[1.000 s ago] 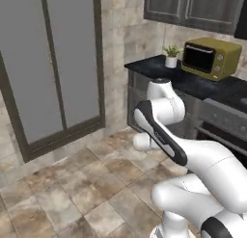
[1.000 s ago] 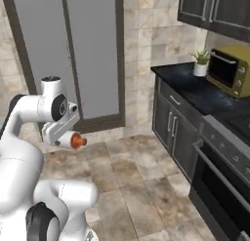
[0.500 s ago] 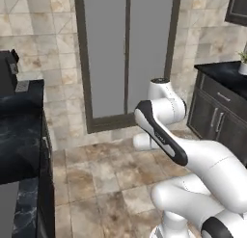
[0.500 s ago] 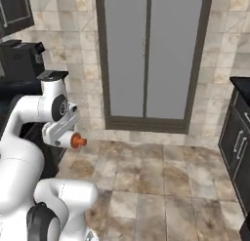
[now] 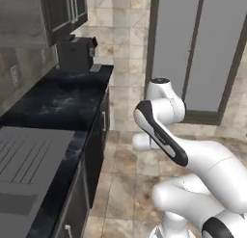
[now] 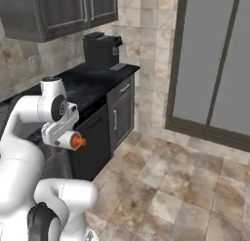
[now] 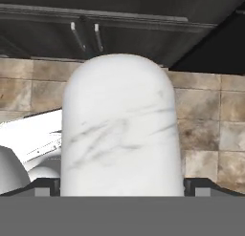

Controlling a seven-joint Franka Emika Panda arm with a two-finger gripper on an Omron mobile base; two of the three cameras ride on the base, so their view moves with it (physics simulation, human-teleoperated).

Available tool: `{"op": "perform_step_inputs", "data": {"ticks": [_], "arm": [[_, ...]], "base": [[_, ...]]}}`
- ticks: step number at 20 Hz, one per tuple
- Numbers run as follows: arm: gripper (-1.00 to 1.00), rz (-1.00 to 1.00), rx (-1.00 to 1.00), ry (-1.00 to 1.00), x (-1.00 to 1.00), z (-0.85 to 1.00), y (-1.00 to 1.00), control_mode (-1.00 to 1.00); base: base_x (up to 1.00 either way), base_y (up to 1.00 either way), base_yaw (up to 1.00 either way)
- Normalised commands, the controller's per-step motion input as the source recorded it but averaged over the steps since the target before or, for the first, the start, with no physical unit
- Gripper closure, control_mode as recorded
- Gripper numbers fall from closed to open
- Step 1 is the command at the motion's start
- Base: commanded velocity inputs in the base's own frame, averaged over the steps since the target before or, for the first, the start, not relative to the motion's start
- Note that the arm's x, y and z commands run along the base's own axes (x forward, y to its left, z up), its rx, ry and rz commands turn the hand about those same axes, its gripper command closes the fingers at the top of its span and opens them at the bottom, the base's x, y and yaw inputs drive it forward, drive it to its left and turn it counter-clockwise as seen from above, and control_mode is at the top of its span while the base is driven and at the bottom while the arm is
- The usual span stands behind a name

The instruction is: Restock the sink supplies by placing the sponge and soap dispenser on the counter and next to the sink. Make sure the soap dispenser is upright.

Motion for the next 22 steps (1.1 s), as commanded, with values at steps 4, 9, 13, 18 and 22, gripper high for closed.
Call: {"op": "perform_step_inputs", "data": {"ticks": [4,9,13,18,22], "arm": [[1.0,0.0,0.0,0.0,0.0,0.0,0.0,1.0],[1.0,0.0,0.0,0.0,0.0,0.0,0.0,1.0],[1.0,0.0,0.0,0.0,0.0,0.0,0.0,1.0],[1.0,0.0,0.0,0.0,0.0,0.0,0.0,1.0],[1.0,0.0,0.0,0.0,0.0,0.0,0.0,1.0]], "base": [[-0.36,0.0,0.61],[0.14,-0.02,0.59],[0.33,-0.2,0.59],[0.12,-0.15,0.59],[0.0,0.11,0.56]]}}
